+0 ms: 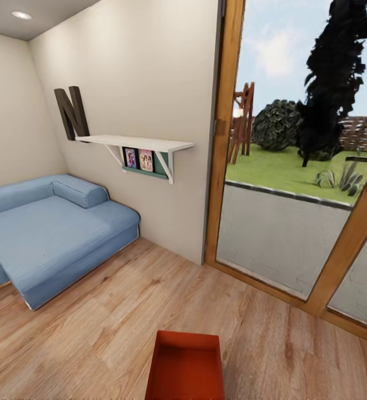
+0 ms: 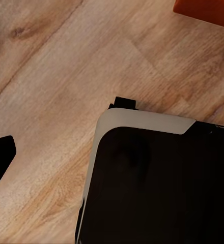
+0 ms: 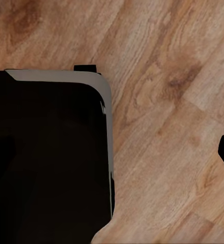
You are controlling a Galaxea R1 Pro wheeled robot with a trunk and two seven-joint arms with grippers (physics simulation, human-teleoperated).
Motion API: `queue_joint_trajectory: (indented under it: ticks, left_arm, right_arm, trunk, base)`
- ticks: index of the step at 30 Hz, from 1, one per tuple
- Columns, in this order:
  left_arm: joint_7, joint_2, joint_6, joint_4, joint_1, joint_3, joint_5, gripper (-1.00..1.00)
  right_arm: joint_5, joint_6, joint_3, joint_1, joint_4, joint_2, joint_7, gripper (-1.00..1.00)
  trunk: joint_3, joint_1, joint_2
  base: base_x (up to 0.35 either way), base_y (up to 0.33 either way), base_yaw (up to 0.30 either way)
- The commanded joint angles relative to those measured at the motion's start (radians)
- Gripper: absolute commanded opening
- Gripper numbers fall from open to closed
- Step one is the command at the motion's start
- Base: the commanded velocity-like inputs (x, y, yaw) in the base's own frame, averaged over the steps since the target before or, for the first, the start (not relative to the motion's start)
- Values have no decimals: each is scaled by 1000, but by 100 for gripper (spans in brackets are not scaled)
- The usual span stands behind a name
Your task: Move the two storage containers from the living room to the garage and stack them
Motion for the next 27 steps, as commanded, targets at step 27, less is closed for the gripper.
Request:
queue_joint_trajectory:
  ticks: [27]
  left_arm:
    - [1, 0, -3, 1, -1, 0, 5, 100]
  right_arm:
    - [-8, -3, 7, -1, 3, 1, 1, 100]
  trunk:
    - [-45, 0, -1]
  base:
    - [0, 0, 0]
